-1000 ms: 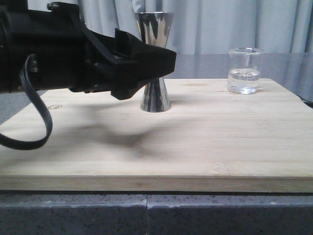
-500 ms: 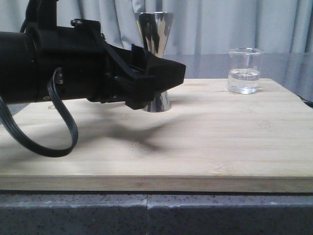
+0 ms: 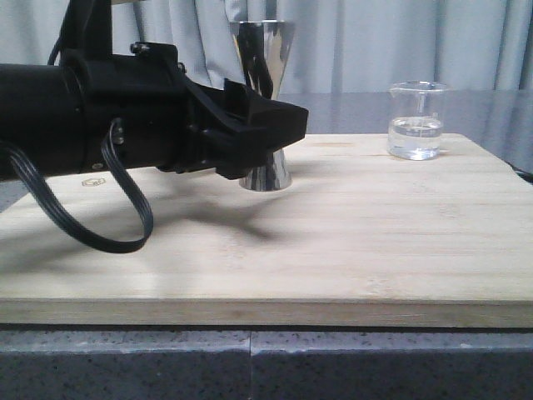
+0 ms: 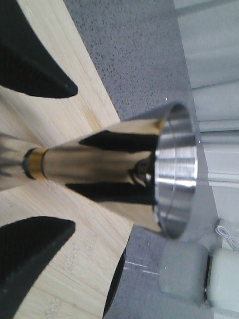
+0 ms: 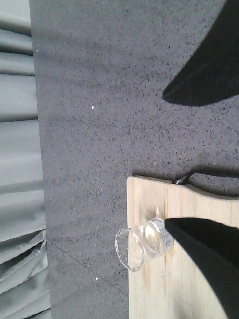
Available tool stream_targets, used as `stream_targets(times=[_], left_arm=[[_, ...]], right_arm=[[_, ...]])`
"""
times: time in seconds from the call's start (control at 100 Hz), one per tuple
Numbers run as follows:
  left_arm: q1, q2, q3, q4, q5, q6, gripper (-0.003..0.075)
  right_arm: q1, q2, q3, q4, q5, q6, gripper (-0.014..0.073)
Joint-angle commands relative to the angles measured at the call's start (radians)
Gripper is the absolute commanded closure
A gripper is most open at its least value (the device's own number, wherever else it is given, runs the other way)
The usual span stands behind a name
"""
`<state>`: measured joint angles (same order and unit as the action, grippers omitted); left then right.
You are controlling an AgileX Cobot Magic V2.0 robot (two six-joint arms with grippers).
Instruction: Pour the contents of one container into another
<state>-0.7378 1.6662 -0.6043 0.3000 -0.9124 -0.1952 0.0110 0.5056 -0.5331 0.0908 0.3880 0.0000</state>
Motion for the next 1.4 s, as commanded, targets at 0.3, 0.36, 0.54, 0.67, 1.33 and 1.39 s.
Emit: stream_targets(times=[0.3,0.36,0.54,0.67,1.33,1.39], left_arm=[[0.003,-0.031,-0.031,-0.011,-0.085,-0.012,0.0321],[0.003,-0.031,-0.031,-0.011,-0.085,-0.012,0.0338],[0.003,-0.031,-0.031,-0.011,-0.085,-0.012,0.0374],[0.003,-0.031,-0.030,-0.011,-0.078,-0.012,0.0390],[0.003,-0.031,-0.030,-0.011,-0.078,-0.012,0.0533],[0.003,-0.031,-0.030,-0.011,-0.078,-0.012,0.0549]], right_arm=[[0.001,0.013,-0.036,-0.001,-0.079,0.000,0.0156],[0.001,0.013,-0.036,-0.001,-0.079,0.000,0.0156],[0.001,0.013,-0.036,-0.001,-0.079,0.000,0.0156],[0.001,0.013,-0.036,-0.001,-0.079,0.000,0.0156],[0.001,0.013,-0.036,-0.001,-0.085,0.000,0.0156],[0.001,0.013,-0.036,-0.001,-0.088,0.000,0.0156]])
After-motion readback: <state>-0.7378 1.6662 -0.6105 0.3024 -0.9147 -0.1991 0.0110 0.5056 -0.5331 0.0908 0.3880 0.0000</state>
